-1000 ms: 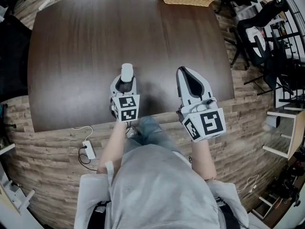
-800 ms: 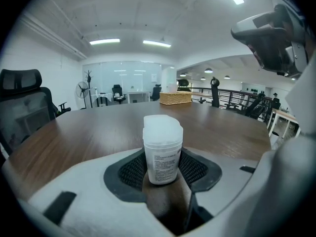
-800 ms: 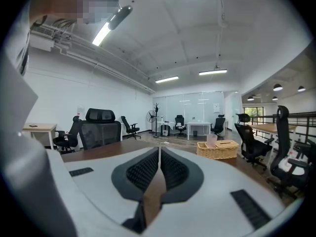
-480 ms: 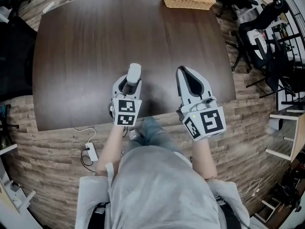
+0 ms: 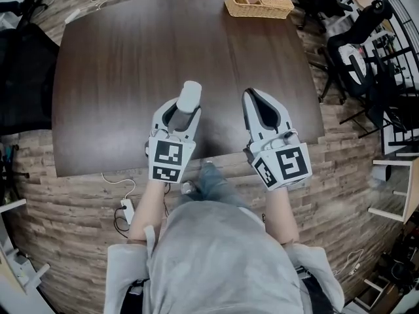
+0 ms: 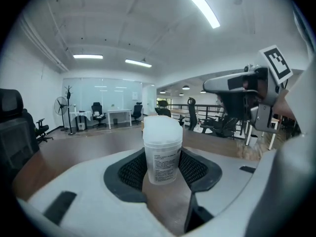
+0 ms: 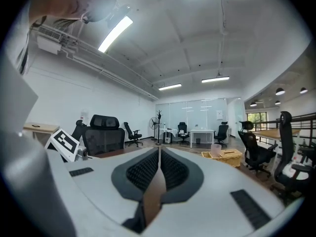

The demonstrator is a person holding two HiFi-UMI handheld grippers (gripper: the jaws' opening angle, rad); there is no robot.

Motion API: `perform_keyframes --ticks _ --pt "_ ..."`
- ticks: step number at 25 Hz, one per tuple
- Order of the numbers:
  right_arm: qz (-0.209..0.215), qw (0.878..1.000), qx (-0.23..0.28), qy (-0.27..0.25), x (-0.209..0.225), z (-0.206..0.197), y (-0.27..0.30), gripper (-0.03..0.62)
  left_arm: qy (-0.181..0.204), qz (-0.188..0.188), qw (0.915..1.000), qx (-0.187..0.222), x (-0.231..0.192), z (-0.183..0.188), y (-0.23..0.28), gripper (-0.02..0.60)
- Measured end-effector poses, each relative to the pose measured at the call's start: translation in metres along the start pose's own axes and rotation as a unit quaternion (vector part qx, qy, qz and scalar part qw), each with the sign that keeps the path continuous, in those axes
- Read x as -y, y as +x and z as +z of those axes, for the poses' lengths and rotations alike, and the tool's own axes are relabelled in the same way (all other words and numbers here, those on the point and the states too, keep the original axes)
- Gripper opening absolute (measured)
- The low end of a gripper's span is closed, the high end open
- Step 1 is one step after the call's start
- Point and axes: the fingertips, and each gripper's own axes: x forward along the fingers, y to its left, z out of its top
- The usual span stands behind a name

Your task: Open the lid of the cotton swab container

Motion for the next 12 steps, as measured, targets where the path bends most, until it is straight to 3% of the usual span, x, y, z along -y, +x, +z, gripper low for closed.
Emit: perform_keyframes --ticks 6,12 --pt "0.011 1.0 0.013 -0.002 -0.015 0.011 -0.007 0.018 0.008 -0.01 0.9998 0.014 0.006 0.028 -0.027 0.193" --pt "0.07 0.997 0.004 -0.01 -0.049 0.019 -0.013 0.018 0.02 -0.02 0.9994 0.02 0.013 0.047 -0.052 0.195"
